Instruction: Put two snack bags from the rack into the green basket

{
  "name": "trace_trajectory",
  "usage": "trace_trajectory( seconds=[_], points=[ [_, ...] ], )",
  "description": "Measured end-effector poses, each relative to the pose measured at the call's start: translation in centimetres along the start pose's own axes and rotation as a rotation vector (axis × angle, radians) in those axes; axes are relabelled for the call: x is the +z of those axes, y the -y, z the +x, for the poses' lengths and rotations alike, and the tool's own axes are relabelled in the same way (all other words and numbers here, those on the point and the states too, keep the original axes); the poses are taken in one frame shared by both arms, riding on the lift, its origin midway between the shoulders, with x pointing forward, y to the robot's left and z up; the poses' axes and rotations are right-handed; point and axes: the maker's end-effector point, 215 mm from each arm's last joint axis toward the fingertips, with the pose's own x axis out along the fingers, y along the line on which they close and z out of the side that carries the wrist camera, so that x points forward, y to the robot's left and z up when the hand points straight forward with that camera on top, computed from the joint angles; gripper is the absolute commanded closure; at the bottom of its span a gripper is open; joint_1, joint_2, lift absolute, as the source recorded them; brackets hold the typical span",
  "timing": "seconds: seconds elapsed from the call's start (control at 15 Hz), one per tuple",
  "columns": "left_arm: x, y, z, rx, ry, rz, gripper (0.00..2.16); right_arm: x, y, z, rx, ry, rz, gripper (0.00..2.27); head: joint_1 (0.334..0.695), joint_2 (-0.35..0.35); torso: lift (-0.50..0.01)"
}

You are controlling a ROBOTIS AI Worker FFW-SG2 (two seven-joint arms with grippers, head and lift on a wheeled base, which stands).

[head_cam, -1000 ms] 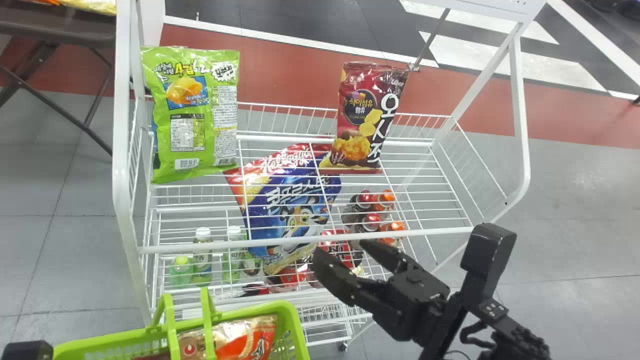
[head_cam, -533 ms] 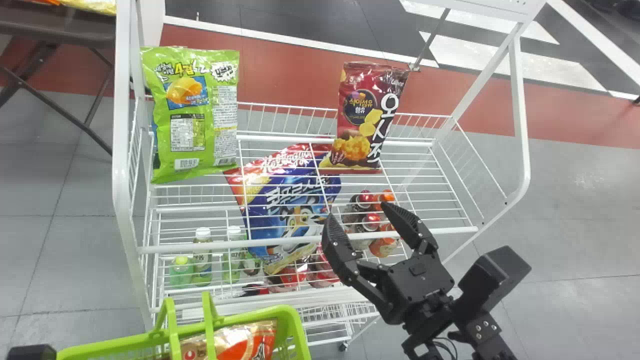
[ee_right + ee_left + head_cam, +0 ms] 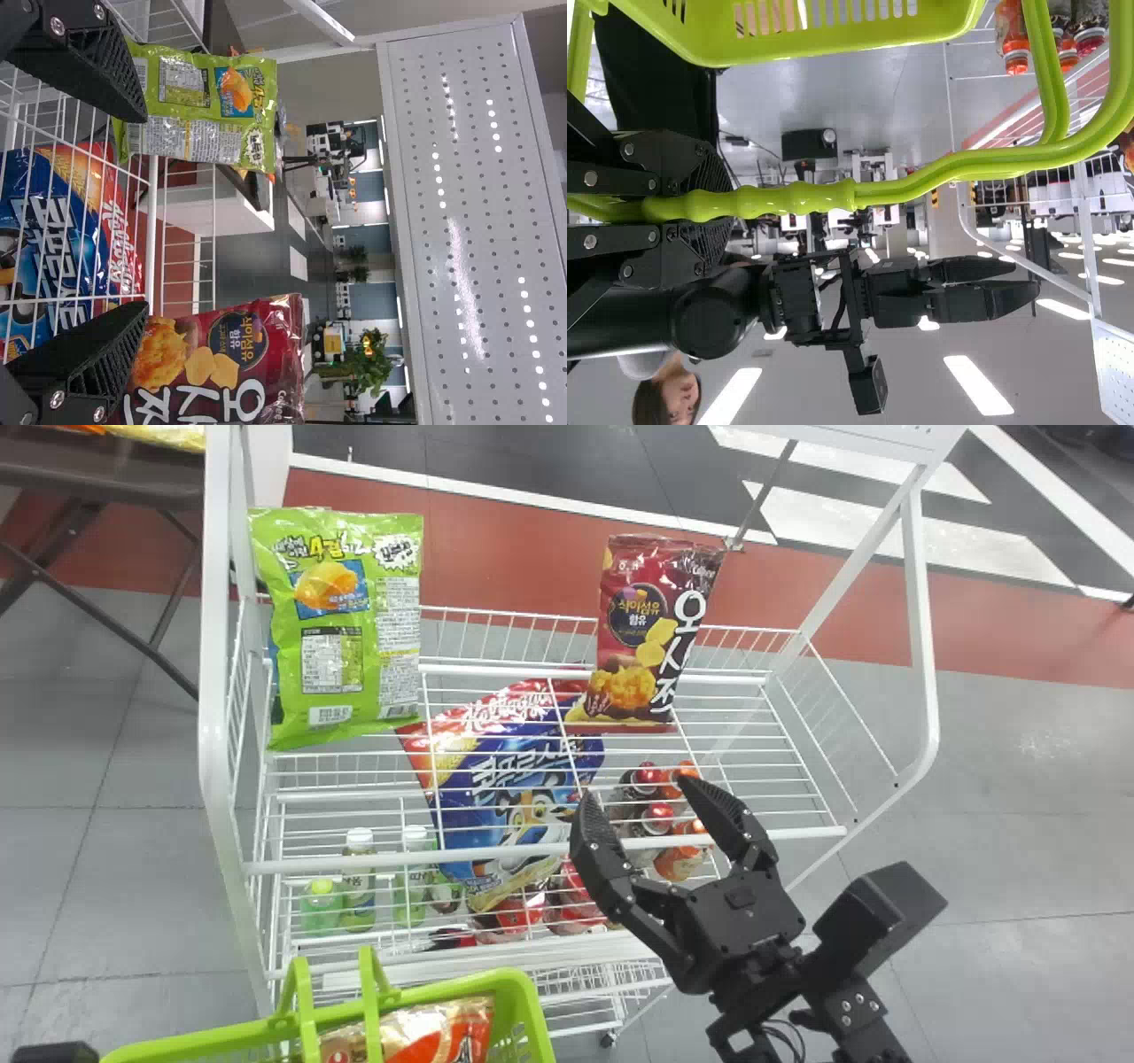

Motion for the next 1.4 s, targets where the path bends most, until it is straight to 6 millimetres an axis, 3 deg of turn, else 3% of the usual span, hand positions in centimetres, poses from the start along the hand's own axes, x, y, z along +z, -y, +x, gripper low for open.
trace_trajectory(
  seconds=[1.4],
  points=[
    [-0.14,0.31,-0.16,0.005,0.001,0.01,1.47,0.45,-0.22,0.11,-0.003,0.01,0.005,0.06,0.695,-0.35,-0.006]
  ],
)
